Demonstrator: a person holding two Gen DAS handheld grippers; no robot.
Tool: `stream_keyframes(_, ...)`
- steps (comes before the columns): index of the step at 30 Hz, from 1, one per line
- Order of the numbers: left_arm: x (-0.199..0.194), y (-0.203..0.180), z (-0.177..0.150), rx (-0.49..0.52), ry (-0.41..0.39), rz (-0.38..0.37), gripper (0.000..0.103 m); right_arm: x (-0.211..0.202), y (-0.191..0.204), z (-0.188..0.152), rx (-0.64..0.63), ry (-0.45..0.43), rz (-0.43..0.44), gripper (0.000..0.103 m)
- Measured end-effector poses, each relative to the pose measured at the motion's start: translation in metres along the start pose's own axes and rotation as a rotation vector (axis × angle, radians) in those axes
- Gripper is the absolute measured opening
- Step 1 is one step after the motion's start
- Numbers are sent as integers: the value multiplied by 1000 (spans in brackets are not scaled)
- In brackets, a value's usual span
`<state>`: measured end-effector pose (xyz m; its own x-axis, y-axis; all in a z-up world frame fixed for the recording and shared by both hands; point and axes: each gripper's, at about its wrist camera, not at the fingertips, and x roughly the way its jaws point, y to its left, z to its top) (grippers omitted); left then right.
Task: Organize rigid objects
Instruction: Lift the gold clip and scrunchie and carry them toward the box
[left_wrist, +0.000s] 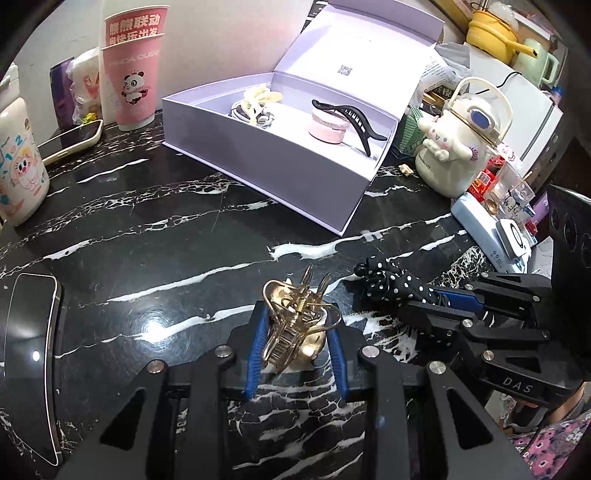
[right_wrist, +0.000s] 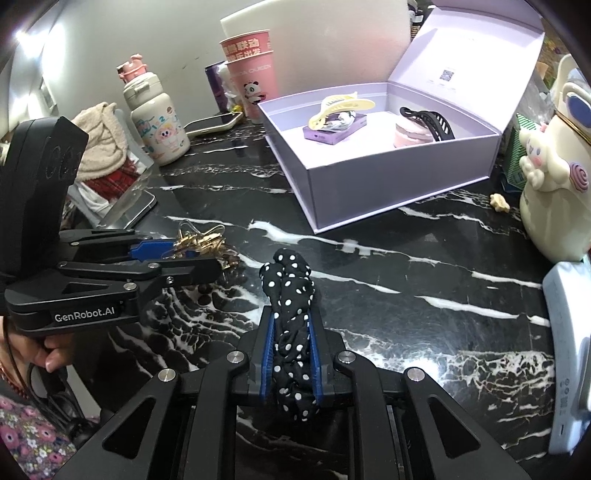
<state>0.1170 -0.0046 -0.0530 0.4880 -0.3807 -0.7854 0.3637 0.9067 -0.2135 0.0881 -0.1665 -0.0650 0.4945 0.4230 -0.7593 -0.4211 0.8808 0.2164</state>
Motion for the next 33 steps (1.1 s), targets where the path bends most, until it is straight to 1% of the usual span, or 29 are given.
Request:
stream_keyframes(8,-7,0,3,-6,-22,6,30,-1,-2,2,13,1,9,16)
stream_keyframes(14,-14,-4,12,-2,-34,-1,30,-8,-5,4,24,-10,22,16)
stream_keyframes(23,-27,-13,35,20,-75,7,30,-24,-14,17,37,-42,14,16)
stream_keyframes(33,-35,-27,69,66,-126,-3,30,-39,-29,44,55,-93,-7,16)
